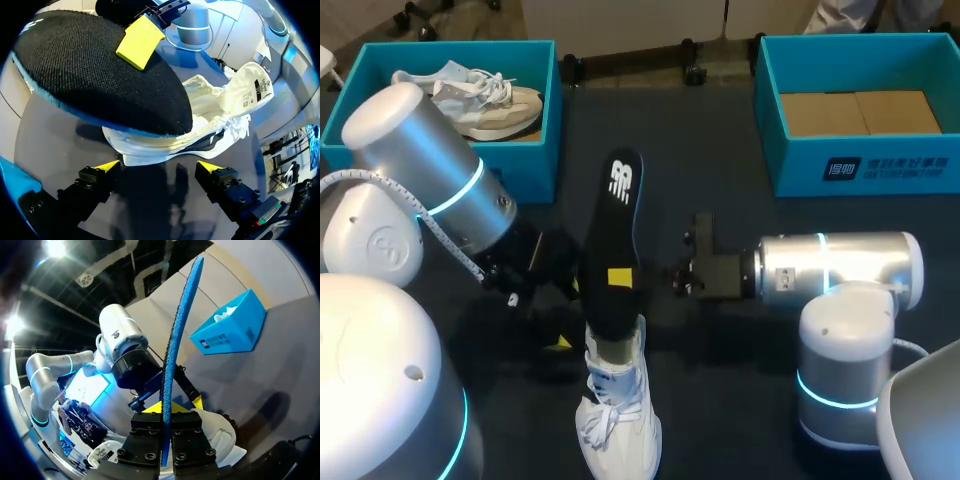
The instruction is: Take the shoe out of the shoebox, open the shoe tongue, remove and reinsert the insole, then place the shoe into the shoebox
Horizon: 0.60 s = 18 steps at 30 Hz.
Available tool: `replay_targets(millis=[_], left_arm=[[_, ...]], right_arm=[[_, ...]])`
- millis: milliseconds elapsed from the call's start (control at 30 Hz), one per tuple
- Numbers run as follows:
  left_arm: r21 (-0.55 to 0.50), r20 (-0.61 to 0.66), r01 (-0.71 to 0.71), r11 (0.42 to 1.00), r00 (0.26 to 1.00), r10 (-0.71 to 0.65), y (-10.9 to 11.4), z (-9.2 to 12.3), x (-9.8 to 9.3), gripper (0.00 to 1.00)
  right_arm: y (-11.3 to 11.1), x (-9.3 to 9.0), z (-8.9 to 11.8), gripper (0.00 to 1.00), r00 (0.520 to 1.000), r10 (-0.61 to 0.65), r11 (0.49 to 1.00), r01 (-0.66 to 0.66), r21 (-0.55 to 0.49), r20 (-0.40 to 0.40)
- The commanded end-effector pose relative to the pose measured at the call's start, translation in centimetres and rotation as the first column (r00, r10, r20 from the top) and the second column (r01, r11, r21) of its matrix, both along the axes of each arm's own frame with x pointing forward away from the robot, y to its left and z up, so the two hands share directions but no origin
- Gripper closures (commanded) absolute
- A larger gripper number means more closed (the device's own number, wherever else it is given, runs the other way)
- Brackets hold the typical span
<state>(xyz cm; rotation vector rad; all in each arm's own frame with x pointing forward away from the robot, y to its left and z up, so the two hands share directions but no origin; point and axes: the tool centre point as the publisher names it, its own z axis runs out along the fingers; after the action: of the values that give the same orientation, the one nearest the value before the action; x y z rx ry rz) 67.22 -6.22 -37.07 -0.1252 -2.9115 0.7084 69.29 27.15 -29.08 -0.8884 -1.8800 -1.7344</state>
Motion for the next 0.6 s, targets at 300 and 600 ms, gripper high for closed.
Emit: replay_targets(millis=[300, 600], left_arm=[[-0.002, 0.002, 0.0, 1.0, 1.0, 0.0, 0.07, -0.06, -0.1, 0.0], [-0.002, 0.002, 0.0, 1.0, 1.0, 0.0, 0.07, -0.06, -0.1, 0.0]], right_arm=[[-0.13, 0.19, -0.98, 1.0, 0.997, 0.044, 0.999, -0.045, 0.022, 0.058], [-0.15, 0.16, -1.08, 1.0, 0.997, 0.045, 0.999, -0.046, 0.025, 0.06]])
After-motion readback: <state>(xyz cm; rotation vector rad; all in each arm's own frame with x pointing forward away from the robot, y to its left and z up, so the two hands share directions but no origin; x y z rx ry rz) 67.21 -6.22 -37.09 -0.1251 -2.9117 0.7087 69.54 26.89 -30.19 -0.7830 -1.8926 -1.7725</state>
